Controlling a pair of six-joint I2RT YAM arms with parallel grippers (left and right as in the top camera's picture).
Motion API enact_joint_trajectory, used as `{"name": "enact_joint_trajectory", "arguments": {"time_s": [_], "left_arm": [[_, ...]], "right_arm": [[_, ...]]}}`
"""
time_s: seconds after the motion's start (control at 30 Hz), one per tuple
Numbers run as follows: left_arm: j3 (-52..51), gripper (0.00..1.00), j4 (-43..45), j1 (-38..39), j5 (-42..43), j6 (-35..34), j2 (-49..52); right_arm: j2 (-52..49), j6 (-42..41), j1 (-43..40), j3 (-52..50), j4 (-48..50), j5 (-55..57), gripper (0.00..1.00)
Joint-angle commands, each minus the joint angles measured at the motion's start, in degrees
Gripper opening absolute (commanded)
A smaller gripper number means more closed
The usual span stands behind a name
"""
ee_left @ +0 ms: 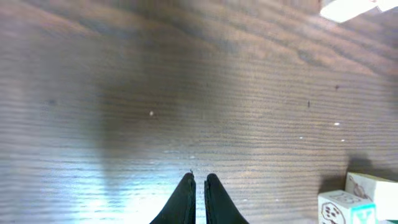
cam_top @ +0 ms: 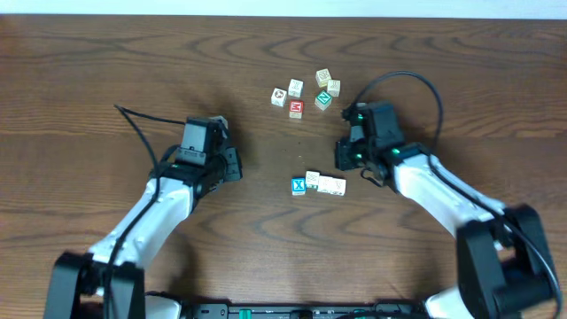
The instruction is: Lift 4 blocks
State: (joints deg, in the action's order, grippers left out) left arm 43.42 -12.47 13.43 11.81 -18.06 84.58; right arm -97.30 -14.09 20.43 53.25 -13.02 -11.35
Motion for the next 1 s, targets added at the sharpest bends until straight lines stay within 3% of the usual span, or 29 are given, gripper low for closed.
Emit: {"name": "enact_joint_trajectory", "arguments": {"time_s": [0.0, 0.97], "left_arm": [[1.6, 0.08, -2.1, -0.5, -2.5, 3.0, -2.4], [1.6, 0.08, -3.6, -0.5, -2.5, 3.0, -2.5]], "right_arm": [[-3.5, -0.9, 2.5, 4.3, -0.3, -1.0, 0.01], [-8.4, -1.7, 11.0, 7.9, -8.0, -0.9, 0.01]]}}
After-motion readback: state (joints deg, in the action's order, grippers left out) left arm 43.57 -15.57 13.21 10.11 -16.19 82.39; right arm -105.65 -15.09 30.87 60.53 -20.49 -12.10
